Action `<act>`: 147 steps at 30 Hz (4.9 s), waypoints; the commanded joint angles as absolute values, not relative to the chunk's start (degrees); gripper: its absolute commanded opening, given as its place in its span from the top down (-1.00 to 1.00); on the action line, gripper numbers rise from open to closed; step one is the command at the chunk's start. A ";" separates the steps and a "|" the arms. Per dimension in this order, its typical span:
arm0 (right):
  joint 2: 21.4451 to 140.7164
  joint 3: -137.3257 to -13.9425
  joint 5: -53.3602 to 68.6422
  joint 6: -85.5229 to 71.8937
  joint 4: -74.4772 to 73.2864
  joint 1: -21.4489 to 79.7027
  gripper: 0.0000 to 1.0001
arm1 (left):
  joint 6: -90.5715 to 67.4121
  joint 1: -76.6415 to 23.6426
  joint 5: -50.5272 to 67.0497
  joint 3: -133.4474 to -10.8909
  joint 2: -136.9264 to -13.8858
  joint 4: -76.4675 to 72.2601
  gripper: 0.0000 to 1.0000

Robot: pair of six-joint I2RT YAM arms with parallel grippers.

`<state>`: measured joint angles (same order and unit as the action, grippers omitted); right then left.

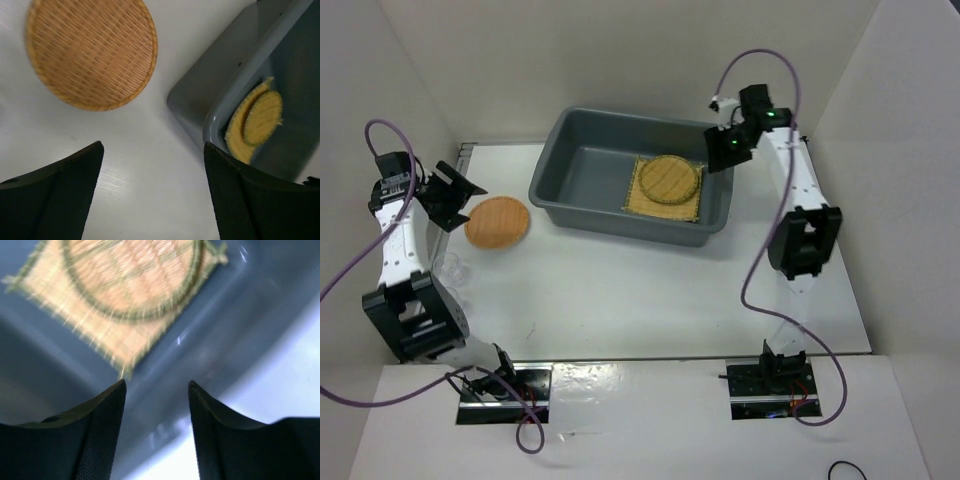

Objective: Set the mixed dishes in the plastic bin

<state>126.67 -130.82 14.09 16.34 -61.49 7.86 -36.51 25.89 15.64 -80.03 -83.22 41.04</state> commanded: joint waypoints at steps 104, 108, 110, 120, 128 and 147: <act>69.97 -43.33 -9.40 19.60 -28.39 -2.29 -0.68 | -19.07 26.82 50.62 -96.42 -136.58 32.87 -0.61; 69.43 -43.33 -9.40 19.60 -27.86 -2.29 -0.68 | -21.69 25.22 53.78 -97.03 -137.19 30.68 -0.54; 68.91 -42.81 -9.40 19.60 -27.86 -2.81 -0.68 | -21.71 23.74 54.93 -98.52 -137.72 30.67 -0.36; 68.29 -42.80 -10.46 19.07 -27.33 -2.81 -0.68 | -27.32 26.44 40.18 -100.20 -129.30 31.82 1.00; 68.29 -42.80 -10.46 19.07 -27.33 -2.81 -0.68 | -42.78 28.13 26.20 -106.52 -112.95 28.31 1.00; 66.71 -42.80 -12.04 18.54 -26.81 -2.81 -0.68 | -50.89 -8.87 44.03 -163.74 -141.46 37.28 1.00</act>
<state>68.62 -43.42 -10.96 19.33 -29.41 -2.76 -52.62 -7.22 39.59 -147.72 -134.34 27.66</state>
